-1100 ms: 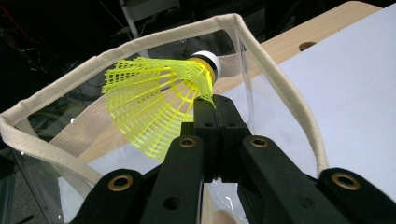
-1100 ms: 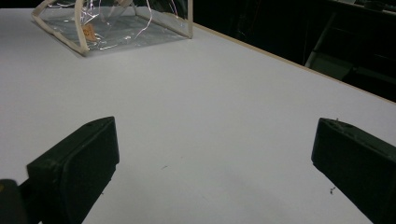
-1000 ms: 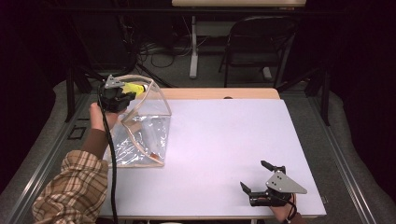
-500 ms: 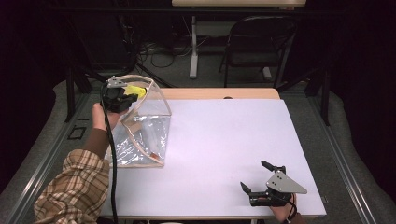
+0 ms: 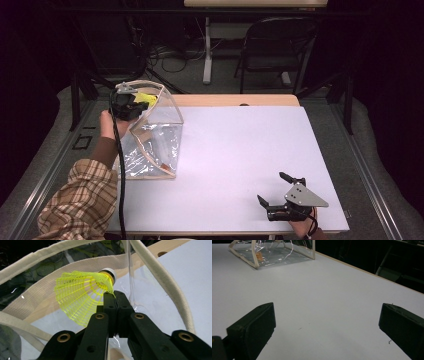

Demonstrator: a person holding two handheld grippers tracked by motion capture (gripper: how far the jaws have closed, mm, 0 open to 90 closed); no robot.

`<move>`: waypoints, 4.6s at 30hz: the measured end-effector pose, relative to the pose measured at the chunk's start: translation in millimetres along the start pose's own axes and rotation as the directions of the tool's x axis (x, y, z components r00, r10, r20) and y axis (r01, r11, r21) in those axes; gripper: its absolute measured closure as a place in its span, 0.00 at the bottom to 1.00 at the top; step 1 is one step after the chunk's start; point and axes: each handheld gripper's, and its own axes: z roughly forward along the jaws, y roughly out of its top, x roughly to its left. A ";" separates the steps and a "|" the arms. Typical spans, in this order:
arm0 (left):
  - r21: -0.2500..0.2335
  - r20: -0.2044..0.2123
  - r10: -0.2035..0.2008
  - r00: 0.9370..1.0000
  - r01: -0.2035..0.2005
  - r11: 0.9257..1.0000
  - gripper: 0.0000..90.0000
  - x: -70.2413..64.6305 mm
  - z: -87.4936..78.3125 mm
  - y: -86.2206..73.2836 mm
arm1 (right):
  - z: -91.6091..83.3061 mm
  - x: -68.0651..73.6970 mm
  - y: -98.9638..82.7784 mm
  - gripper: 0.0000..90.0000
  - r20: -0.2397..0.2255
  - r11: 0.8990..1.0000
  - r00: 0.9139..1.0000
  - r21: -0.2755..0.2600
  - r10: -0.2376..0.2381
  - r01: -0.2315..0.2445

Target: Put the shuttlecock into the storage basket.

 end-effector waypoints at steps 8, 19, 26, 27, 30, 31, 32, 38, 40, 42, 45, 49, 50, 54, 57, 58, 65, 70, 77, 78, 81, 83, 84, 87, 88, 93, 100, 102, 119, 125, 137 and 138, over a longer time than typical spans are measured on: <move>-0.020 -0.009 -0.011 1.000 0.011 1.000 0.83 0.1 0.0 0.5 | -0.1 0.1 0.0 0.00 0.002 1.000 1.000 0.000 -0.001 0.001; -0.101 -0.008 -0.033 0.999 0.032 0.994 0.51 -0.1 -21.0 1.2 | 0.0 0.0 -0.1 0.00 0.000 1.000 1.000 -0.001 0.000 0.000; -0.125 -0.020 -0.041 0.999 0.038 0.991 0.27 -3.6 -30.4 2.3 | -0.2 -1.2 -0.9 0.00 0.002 1.000 1.000 0.000 0.004 -0.004; -0.125 -0.020 -0.041 0.999 0.038 0.991 0.23 -3.6 -30.4 2.3 | -0.2 -1.4 -1.0 0.00 0.002 1.000 1.000 0.001 0.004 -0.004; -0.136 -0.025 -0.045 0.999 0.041 0.990 0.17 -5.4 -33.5 2.6 | 0.0 -1.9 -1.5 0.00 0.001 1.000 1.000 -0.001 0.007 -0.007; -0.142 -0.023 -0.046 0.999 0.042 0.989 0.16 -5.7 -34.8 2.5 | -0.1 -1.9 -1.6 0.00 0.001 1.000 1.000 0.000 0.011 -0.011; -0.147 -0.020 -0.050 0.999 0.046 0.988 0.15 -6.3 -35.9 2.3 | 0.0 -1.9 -1.7 0.00 0.001 1.000 1.000 0.001 0.013 -0.013; -0.168 -0.012 -0.056 0.998 0.053 0.984 0.05 -10.5 -44.7 1.8 | -1.1 -2.7 -2.7 0.00 0.004 1.000 1.000 0.001 0.017 -0.017; -0.176 -0.002 -0.060 0.998 0.058 0.983 0.03 -12.1 -47.8 1.0 | -1.6 -2.7 -3.0 0.00 0.006 1.000 1.000 -0.001 0.021 -0.021; -0.185 -0.015 -0.053 0.998 0.049 0.981 0.02 -14.7 -51.3 0.0 | -2.1 -2.7 -3.1 0.00 0.005 1.000 1.000 0.001 0.021 -0.021; -0.196 -0.018 -0.049 0.999 0.044 0.980 0.00 -17.6 -55.8 -2.0 | -3.2 -2.7 -3.1 0.00 0.006 1.000 1.000 -0.001 0.019 -0.019; -0.215 -0.022 -0.050 0.999 0.044 0.976 0.00 -20.9 -62.3 -5.1 | -3.2 -1.8 -2.4 0.00 0.007 1.000 1.000 -0.002 0.015 -0.015; -0.221 -0.026 -0.047 0.999 0.040 0.974 0.00 -22.0 -63.8 -6.2 | -3.2 -1.8 -2.4 0.00 0.007 1.000 1.000 -0.002 0.015 -0.015; -0.224 -0.033 -0.034 0.999 0.026 0.974 0.00 -26.8 -66.1 -11.6 | -3.9 -1.0 -1.9 0.00 0.010 1.000 1.000 -0.002 0.011 -0.011; -0.230 -0.036 -0.033 0.999 0.024 0.973 0.00 -29.8 -68.0 -16.5 | -4.2 0.5 -1.4 0.00 0.010 1.000 1.000 0.003 0.009 -0.009; -0.244 -0.037 -0.032 0.999 0.022 0.970 0.00 -32.2 -71.3 -19.4 | -5.3 1.4 -0.7 0.00 0.013 1.000 1.000 0.000 0.003 -0.003; -0.290 -0.042 -0.023 0.999 0.010 0.957 0.00 -43.3 -85.2 -30.0 | -4.1 0.7 -1.2 0.00 0.012 1.000 1.000 0.003 0.005 -0.005; -0.309 -0.036 -0.008 0.999 -0.004 0.951 0.00 -54.8 -94.1 -39.9 | -4.3 1.2 -1.0 0.00 0.012 1.000 1.000 0.000 0.007 -0.007; -0.315 -0.027 0.002 1.000 -0.010 0.949 0.00 -66.5 -97.3 -56.1 | -3.9 1.3 -1.0 0.00 0.013 1.000 1.000 0.003 0.005 -0.005; -0.315 -0.032 0.002 1.000 -0.011 0.949 0.00 -69.2 -97.4 -61.0 | -3.8 1.1 -1.0 0.00 0.013 1.000 1.000 0.003 0.002 -0.002; -0.313 -0.032 0.003 0.999 -0.013 0.950 0.00 -72.5 -98.2 -68.5 | -3.6 1.4 -1.0 0.00 0.012 1.000 1.000 0.003 0.003 -0.003; -0.311 -0.029 0.008 1.000 -0.017 0.950 0.00 -73.6 -98.8 -71.5 | -3.7 1.3 -1.0 0.00 0.013 1.000 1.000 0.004 0.002 -0.002; -0.311 -0.028 0.009 1.000 -0.017 0.950 0.00 -74.3 -99.2 -73.3 | -3.6 1.2 -1.1 0.00 0.012 1.000 1.000 0.005 0.003 -0.003; -0.317 -0.025 0.013 1.000 -0.020 0.948 0.00 -77.5 -101.0 -80.7 | -3.3 1.3 -1.1 0.00 0.011 1.000 1.000 0.005 0.005 -0.005; -0.315 -0.017 0.013 1.000 -0.017 0.949 0.00 -78.3 -101.2 -83.0 | -3.2 1.6 -1.1 0.00 0.010 1.000 1.000 0.005 0.005 -0.005; -0.317 -0.008 0.025 1.000 -0.027 0.948 0.00 -83.7 -102.4 -93.7 | -2.7 1.2 -1.2 0.00 0.009 1.000 1.000 0.007 0.003 -0.003; -0.319 0.007 0.027 1.000 -0.023 0.947 0.00 -88.4 -102.8 -108.6 | -2.6 1.2 -1.3 0.00 0.007 1.000 1.000 0.010 0.002 -0.002; -0.314 0.010 0.024 1.000 -0.020 0.949 0.00 -89.0 -102.5 -113.4 | -2.4 1.2 -1.3 0.00 0.007 1.000 1.000 0.011 0.003 -0.003; -0.277 0.039 -0.044 0.998 0.053 0.959 0.00 -91.3 -90.0 -160.6 | -1.9 1.3 -1.6 0.00 0.008 1.000 1.000 0.016 0.005 -0.005; -0.258 0.047 -0.045 0.998 0.055 0.964 0.00 -95.4 -84.1 -173.0 | -2.1 1.4 -1.5 0.00 0.007 1.000 1.000 0.018 0.004 -0.004; -0.244 0.070 -0.025 0.997 0.042 0.969 0.00 -103.5 -75.3 -188.3 | -1.6 1.8 -1.8 0.00 0.009 1.000 1.000 0.015 0.003 -0.003; -0.244 0.070 -0.026 0.997 0.043 0.969 0.00 -104.2 -74.6 -189.4 | -1.6 1.8 -1.8 0.00 0.010 1.000 1.000 0.015 0.003 -0.004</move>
